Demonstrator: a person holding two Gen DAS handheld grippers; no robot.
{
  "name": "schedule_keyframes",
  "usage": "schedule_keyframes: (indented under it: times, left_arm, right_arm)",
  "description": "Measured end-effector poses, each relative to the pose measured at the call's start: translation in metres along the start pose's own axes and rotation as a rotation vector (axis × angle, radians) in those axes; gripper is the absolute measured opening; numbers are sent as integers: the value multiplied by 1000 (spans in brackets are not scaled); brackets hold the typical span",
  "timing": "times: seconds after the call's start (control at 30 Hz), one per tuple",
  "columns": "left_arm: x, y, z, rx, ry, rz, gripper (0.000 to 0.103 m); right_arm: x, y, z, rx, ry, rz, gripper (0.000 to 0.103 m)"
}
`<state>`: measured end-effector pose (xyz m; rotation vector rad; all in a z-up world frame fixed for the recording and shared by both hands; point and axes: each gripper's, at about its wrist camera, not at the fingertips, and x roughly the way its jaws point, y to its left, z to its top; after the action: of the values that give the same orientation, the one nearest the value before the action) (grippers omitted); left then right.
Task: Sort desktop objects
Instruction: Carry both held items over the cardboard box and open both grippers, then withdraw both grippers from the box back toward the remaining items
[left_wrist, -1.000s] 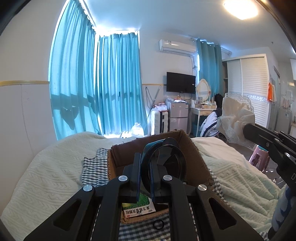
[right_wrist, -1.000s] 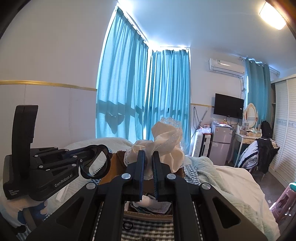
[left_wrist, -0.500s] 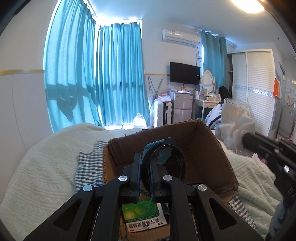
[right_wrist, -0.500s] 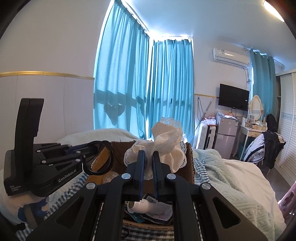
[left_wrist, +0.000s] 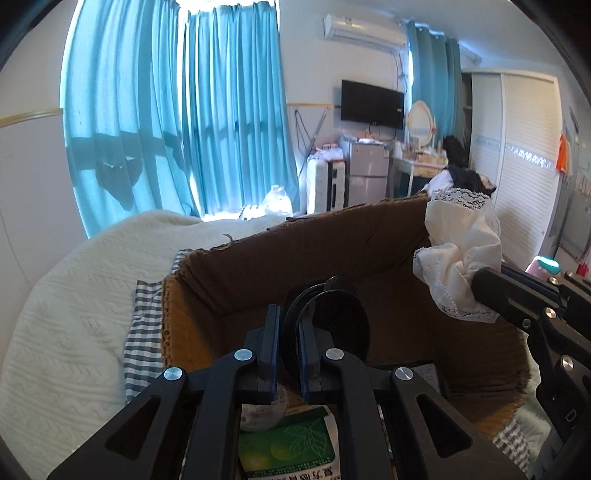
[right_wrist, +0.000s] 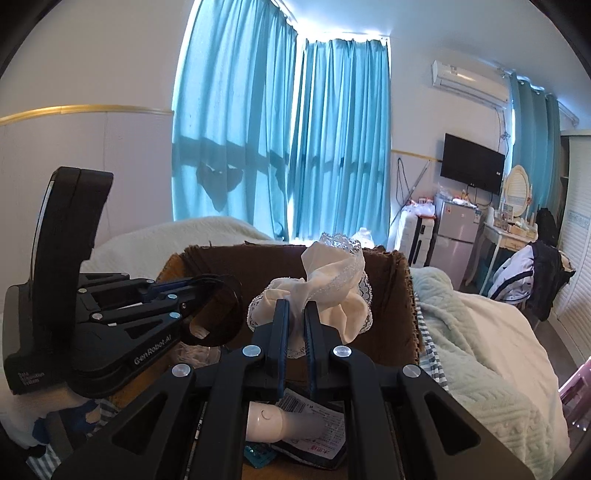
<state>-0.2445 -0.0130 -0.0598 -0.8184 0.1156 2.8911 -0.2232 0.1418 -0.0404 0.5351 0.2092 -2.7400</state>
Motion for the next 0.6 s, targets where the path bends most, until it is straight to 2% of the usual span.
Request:
schedule_keyframes:
  times: [0.17, 0.23, 0.3, 0.33, 0.37, 0.4, 0.53, 0.6]
  left_arm:
    - [14, -9, 2, 18, 29, -5, 15]
    - [17, -8, -1, 6, 39, -1, 21]
    - [16, -6, -1, -18, 42, -7, 43]
    - [13, -5, -1, -29, 33, -8, 50]
    - [8, -3, 0, -37, 19, -2, 63]
    - [2, -3, 1, -43, 4, 5, 67]
    - [-22, -1, 14, -42, -33, 13, 67]
    - [-38, 2, 20, -56, -56, 13, 79]
  right_arm:
    - [18, -2, -3, -7, 55, -17, 10]
    - [21, -4, -4, 9, 56, -20, 36]
    - [20, -7, -6, 24, 55, -33, 45]
    - [19, -9, -7, 22, 57, -46, 45]
    - [17, -9, -6, 20, 57, -51, 45]
    - [13, -11, -7, 19, 58, -57, 46]
    - [-3, -17, 3, 9, 45, -78, 52]
    - [-15, -21, 12, 14, 27, -85, 58]
